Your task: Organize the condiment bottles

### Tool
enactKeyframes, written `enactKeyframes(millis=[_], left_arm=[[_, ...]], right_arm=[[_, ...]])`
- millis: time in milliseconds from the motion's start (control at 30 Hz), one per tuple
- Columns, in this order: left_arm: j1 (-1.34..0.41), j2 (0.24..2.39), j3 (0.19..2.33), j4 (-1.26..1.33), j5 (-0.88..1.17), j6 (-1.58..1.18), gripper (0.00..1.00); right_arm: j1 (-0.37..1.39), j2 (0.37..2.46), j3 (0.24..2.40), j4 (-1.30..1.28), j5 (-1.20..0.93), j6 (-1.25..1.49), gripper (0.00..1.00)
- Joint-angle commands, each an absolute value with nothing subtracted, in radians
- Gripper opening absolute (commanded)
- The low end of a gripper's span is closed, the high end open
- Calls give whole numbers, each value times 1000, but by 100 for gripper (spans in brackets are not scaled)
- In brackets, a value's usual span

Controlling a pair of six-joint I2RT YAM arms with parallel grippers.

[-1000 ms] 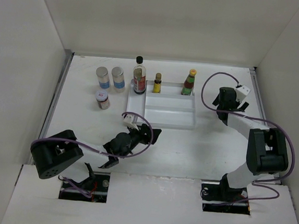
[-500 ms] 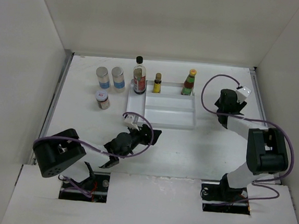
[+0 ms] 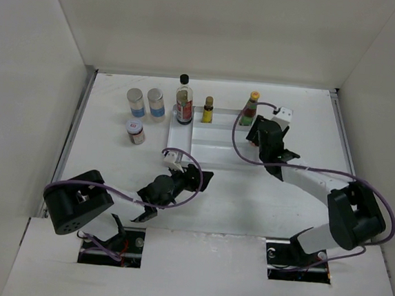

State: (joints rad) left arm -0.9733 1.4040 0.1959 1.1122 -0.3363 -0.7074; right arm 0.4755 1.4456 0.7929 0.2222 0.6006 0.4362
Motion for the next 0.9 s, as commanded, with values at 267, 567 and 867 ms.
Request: enactKeyframes(millis=[267, 567, 867], left_arm=[[-969, 1371, 198, 1175, -356, -707, 68], [-986, 1339, 198, 1175, -360, -667, 68], [-969, 1272, 178, 1118, -485, -641, 72]], right_arm=[[524, 1612, 991, 423, 543, 431, 48], [524, 1698, 996, 414, 572, 417, 50], [525, 1609, 976, 385, 554, 413, 91]])
